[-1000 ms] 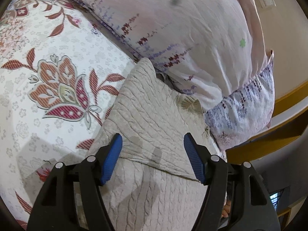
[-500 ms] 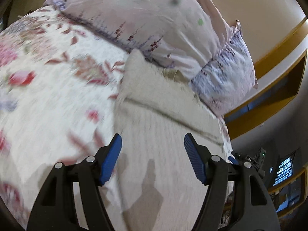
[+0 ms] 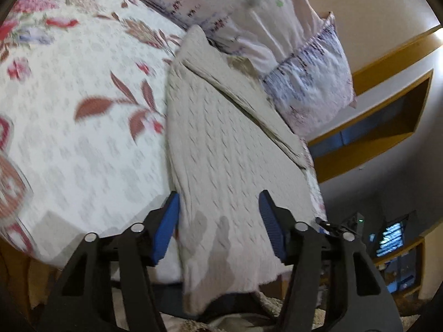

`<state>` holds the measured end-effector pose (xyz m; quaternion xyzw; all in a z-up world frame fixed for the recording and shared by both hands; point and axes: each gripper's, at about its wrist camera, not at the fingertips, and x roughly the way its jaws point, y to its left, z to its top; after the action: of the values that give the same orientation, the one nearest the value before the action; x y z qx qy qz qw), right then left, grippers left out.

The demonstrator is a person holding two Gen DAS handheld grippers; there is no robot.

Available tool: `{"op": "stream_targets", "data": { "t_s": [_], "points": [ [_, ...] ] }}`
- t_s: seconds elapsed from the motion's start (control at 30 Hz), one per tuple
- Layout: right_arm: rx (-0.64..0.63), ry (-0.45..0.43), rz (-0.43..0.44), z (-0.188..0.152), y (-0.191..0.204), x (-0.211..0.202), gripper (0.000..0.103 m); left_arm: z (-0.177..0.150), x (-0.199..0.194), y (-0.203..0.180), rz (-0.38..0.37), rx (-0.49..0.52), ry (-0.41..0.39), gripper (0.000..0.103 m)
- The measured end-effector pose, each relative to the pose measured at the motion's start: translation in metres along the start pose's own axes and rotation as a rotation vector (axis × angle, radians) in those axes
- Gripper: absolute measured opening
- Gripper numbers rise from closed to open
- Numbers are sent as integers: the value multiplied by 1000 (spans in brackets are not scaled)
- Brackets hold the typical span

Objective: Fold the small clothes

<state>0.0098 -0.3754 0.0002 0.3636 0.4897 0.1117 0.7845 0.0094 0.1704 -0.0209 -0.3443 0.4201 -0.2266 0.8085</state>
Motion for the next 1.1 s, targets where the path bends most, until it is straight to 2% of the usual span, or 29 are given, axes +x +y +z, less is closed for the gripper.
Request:
{"op": "stream_targets", "data": {
  "t_s": [0.17, 0.37, 0.4, 0.43, 0.47, 0.53, 0.8, 1.1],
  "points": [
    [-48, 46, 70, -22, 6, 0, 23, -24, 3, 0, -103, -55, 65, 42],
    [-97, 73, 88, -34, 13, -2, 20, -44, 5, -1, -118, -67, 88, 36],
    [-107, 75, 84, -35, 15, -2, 16, -45, 5, -2, -117, -65, 89, 30],
    [-119, 70, 80, -35, 18, -2, 8, -46, 5, -5, -107, -50, 88, 20],
    [-135, 58, 72, -35, 21, -3, 8, -45, 5, -6, -100, -38, 86, 14],
    [-178, -6, 63, -33, 32, -11, 8, -39, 1, -14, -77, 2, 58, 7],
    [-370, -310, 27, -13, 82, -55, 8, 9, -22, -51, 44, 157, -116, 6],
    [-482, -474, -49, 18, 111, -58, 7, 61, -34, -80, 159, 253, -256, 6]
  ]
}}
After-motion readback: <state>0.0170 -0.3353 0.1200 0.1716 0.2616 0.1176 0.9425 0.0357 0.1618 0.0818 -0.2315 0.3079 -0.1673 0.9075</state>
